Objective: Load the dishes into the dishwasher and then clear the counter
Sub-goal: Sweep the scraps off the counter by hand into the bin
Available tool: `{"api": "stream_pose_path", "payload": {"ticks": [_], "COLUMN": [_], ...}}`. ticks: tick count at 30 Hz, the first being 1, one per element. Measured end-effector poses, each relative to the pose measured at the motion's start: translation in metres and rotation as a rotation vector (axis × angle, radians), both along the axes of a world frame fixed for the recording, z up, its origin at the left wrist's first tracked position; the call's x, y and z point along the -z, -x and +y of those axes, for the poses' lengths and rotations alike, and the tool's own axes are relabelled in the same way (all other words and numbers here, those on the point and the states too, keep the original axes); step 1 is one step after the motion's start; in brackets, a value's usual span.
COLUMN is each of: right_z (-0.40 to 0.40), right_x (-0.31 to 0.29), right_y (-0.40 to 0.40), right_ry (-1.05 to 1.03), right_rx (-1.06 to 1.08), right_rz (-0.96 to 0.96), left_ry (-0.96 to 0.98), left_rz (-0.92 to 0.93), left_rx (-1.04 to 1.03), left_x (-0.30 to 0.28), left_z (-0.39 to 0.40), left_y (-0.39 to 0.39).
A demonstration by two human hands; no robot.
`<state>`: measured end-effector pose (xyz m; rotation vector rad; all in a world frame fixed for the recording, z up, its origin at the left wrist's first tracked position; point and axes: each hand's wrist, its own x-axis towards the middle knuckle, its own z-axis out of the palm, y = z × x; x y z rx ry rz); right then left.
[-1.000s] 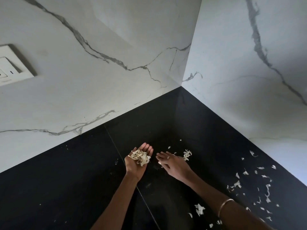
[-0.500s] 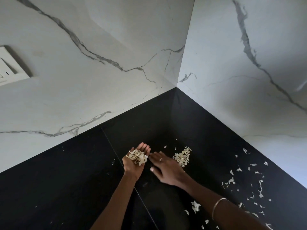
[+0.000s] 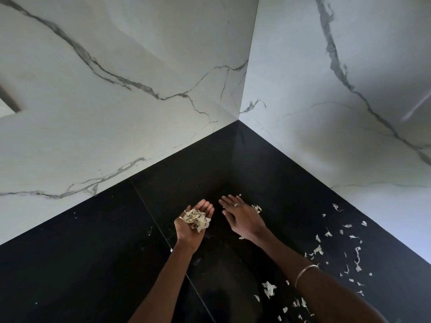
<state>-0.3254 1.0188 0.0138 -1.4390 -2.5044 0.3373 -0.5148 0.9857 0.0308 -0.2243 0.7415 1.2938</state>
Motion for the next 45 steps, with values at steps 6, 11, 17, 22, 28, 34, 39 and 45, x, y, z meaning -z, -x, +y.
{"api": "stream_pose_path", "payload": {"ticks": [6, 11, 17, 22, 28, 34, 39, 45], "right_z": [0.002, -0.001, 0.033, 0.010, -0.028, -0.046, -0.047, -0.045], "right_x": [0.005, 0.007, -0.014, -0.001, 0.002, -0.011, -0.001, 0.011], "right_y": [0.003, -0.038, -0.038, -0.036, -0.071, -0.072, -0.036, -0.030], "right_ry": [0.094, 0.034, 0.202, 0.344, 0.237, 0.415, 0.281, 0.232], "right_rx": [0.024, 0.207, 0.310, 0.235, 0.175, 0.396, 0.293, 0.199], "right_rz": [0.021, 0.077, 0.235, 0.020, 0.078, 0.196, 0.147, 0.115], "left_ry": [0.005, 0.001, -0.002, -0.009, -0.017, -0.025, -0.026, -0.026], "left_rz": [0.006, 0.012, 0.012, -0.014, -0.024, -0.042, -0.042, -0.050], "left_rx": [0.009, 0.025, 0.017, 0.005, 0.027, 0.075, 0.073, 0.069], "left_x": [-0.002, -0.001, 0.001, 0.000, 0.000, 0.004, 0.002, 0.001], "left_z": [-0.003, -0.006, -0.003, -0.001, -0.004, -0.010, -0.012, -0.015], "left_y": [0.004, 0.004, 0.002, 0.001, -0.008, -0.027, -0.028, -0.025]}}
